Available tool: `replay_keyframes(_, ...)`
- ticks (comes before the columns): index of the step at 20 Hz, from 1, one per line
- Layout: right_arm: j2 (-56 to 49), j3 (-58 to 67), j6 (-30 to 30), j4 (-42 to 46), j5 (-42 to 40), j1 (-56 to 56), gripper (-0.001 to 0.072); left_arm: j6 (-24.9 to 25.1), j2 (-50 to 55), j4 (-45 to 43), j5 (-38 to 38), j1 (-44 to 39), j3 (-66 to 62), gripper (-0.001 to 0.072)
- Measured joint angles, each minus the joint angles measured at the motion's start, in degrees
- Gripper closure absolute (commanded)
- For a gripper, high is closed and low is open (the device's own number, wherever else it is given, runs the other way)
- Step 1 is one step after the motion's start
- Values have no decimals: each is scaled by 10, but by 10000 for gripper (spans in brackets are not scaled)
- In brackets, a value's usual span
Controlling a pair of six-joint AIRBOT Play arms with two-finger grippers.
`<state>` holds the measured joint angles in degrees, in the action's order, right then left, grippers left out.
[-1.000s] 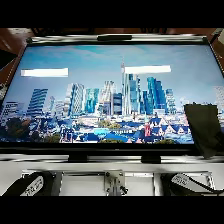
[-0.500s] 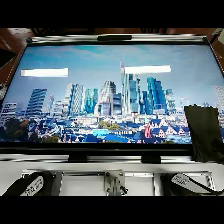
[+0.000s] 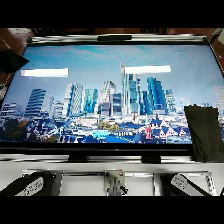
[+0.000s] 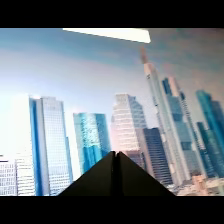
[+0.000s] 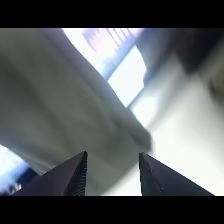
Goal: Fold the shirts.
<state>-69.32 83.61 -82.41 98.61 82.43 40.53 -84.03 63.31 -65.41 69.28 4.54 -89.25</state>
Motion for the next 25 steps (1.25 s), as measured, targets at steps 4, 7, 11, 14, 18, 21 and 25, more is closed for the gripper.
replay_keyframes(4,-26,66,-57,-40,-47,-204,116,-14,108,-240,83,-123,-37,97)
replay_keyframes(7,-83,81,-100,-77,12,-312,116,-40,174,-339,143,-184,-47,50)
replay_keyframes(11,-129,89,-98,-105,70,-416,117,-60,215,-351,176,-210,-43,51)
replay_keyframes(14,-140,90,-94,-98,83,-464,117,-71,221,-350,179,-215,-41,50)
replay_keyframes(18,-144,90,-91,-99,89,-497,117,-104,224,-337,153,-220,-40,51)
replay_keyframes(21,-146,90,-91,-99,91,-506,117,-114,223,-329,150,-220,-40,51)
replay_keyframes(25,-146,90,-91,-97,92,-509,117,-118,221,-323,151,-220,-40,51)
